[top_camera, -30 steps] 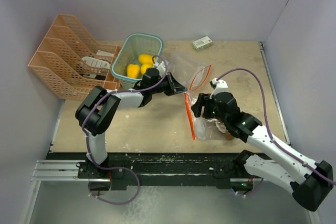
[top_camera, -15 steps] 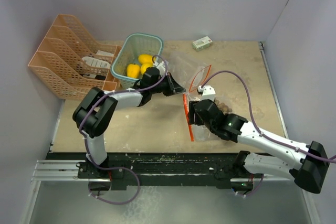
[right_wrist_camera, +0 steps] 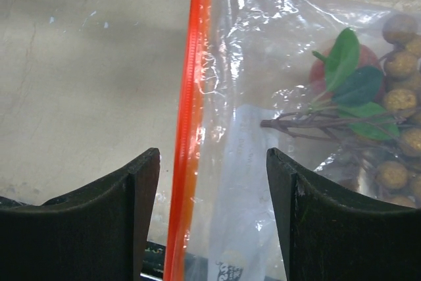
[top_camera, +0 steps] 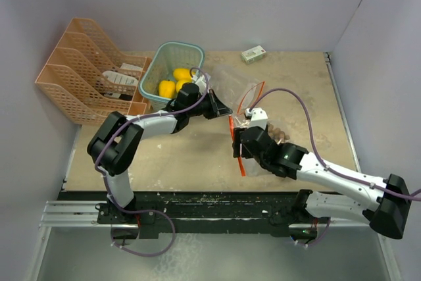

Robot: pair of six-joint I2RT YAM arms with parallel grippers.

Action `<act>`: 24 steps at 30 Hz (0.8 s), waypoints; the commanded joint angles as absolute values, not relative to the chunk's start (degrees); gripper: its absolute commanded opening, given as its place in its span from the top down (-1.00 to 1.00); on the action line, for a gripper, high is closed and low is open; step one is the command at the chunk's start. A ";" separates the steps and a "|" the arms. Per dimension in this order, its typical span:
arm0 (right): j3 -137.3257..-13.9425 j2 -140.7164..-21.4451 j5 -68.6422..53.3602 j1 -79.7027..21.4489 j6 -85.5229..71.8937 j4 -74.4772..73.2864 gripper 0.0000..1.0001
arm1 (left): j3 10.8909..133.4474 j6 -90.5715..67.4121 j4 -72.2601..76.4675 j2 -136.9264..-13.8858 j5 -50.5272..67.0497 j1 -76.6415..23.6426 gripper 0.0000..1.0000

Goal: Open the zip-top bag and remove the fake food
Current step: Open the zipper of the food storage bag at the center of the board.

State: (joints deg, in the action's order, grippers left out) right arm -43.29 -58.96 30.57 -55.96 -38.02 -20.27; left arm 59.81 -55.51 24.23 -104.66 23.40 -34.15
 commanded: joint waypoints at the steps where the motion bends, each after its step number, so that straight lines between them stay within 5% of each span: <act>1: -46.20 -60.58 33.68 -57.83 -39.56 -20.23 -0.38 | 61.55 -53.56 24.42 -101.29 22.42 -34.28 1.00; 24: -45.17 -62.26 36.99 -58.80 -41.20 -25.57 -0.37 | 61.23 -53.58 23.60 -100.03 22.50 -34.21 1.00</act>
